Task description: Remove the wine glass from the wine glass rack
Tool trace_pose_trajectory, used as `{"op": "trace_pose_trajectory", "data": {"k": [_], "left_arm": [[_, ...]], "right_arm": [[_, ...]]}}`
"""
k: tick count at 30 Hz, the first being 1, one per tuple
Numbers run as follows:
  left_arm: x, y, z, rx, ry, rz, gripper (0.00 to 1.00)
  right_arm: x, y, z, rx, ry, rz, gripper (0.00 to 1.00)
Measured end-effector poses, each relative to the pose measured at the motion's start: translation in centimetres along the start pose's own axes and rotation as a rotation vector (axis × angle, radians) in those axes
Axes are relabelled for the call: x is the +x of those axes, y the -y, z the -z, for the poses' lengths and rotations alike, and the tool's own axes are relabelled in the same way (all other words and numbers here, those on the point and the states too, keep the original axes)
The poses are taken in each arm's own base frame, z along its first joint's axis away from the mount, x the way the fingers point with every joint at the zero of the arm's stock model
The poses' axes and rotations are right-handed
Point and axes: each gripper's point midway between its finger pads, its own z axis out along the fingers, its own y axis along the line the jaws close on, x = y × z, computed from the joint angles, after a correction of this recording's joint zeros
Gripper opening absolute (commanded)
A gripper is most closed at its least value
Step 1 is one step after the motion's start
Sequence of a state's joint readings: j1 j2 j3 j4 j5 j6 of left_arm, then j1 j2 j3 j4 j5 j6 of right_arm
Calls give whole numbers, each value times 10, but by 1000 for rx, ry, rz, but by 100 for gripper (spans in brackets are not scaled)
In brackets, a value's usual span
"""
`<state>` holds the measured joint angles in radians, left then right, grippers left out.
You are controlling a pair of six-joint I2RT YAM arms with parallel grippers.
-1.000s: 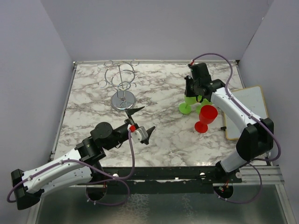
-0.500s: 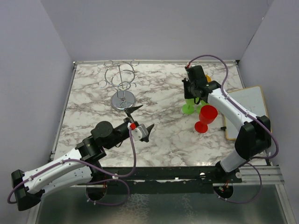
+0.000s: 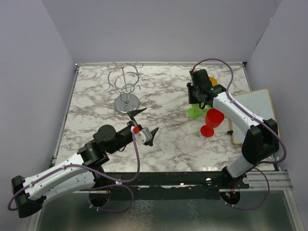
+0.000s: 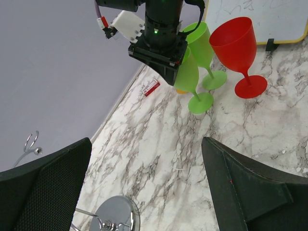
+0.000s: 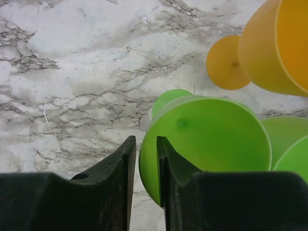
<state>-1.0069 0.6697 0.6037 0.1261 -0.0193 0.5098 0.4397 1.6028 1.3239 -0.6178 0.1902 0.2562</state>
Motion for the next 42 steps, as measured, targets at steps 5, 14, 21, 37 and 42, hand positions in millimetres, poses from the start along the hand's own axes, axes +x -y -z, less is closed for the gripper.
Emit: {"op": "trace_pose_trajectory", "data": {"k": [5, 14, 21, 37, 42], "left_arm": [[0, 0, 0, -1, 1, 3, 99], [4, -4, -1, -13, -15, 18, 99], [16, -12, -5, -45, -65, 63, 99], [19, -157, -6, -463, -90, 323, 99], [-15, -212, 3, -584, -13, 311, 99]], "right_arm": [[5, 1, 1, 5, -21, 5, 45], [-15, 2, 27, -15, 47, 9, 67], [-47, -7, 80, -115, 193, -5, 77], [-48, -5, 204, -309, 593, 0, 94], [-51, 2, 242, -328, 704, -14, 97]]}}
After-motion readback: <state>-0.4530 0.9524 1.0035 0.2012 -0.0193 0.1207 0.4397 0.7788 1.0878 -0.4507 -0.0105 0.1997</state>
